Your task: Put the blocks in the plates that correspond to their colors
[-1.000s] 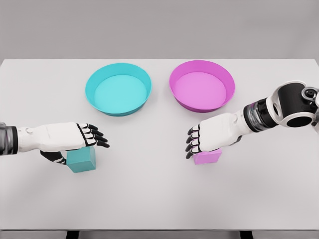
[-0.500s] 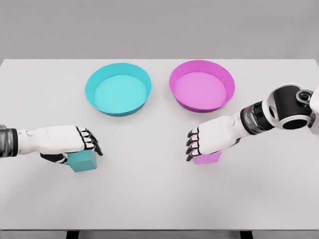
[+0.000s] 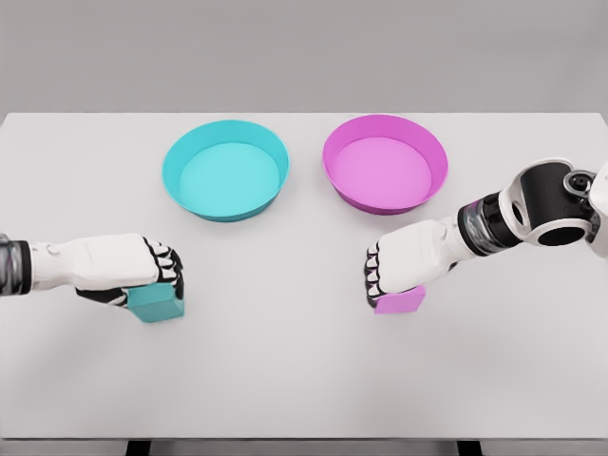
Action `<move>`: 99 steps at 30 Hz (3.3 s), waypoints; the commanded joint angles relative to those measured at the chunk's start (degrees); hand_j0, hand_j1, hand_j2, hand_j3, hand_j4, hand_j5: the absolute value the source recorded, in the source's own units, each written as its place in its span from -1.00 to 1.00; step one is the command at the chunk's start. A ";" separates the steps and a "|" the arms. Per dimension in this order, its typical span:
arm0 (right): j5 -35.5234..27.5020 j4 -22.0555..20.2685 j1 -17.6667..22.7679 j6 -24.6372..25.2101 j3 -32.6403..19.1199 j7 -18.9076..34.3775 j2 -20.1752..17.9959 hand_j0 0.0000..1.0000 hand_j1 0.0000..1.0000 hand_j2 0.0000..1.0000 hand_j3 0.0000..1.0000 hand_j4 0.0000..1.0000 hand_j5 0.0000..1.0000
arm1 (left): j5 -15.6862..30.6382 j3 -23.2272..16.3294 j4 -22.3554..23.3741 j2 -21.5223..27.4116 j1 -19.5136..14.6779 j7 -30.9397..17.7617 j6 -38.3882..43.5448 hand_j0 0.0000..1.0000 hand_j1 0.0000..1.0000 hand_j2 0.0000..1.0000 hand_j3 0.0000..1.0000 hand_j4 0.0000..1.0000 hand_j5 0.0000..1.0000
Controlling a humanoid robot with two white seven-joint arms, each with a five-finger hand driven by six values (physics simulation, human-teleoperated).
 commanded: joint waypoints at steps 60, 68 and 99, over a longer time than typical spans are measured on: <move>-15.51 36.55 -7.03 0.18 -10.47 -0.03 11.96 0.00 0.00 0.00 0.00 0.00 0.00 | 1.60 6.53 22.95 -20.39 -15.38 -0.02 0.16 0.13 0.13 0.13 0.13 0.13 0.13; -15.60 36.91 -7.29 0.18 -10.55 -0.03 11.79 1.00 1.00 1.00 1.00 1.00 1.00 | 1.51 6.62 28.14 -23.12 -17.58 -0.02 0.16 0.13 0.13 0.13 0.13 0.13 0.13; -22.46 36.47 -0.97 0.18 -16.35 -0.03 -2.10 1.00 1.00 1.00 1.00 1.00 1.00 | 1.51 6.62 45.36 -32.08 -24.96 -0.02 0.16 0.57 0.57 0.57 0.57 0.57 0.57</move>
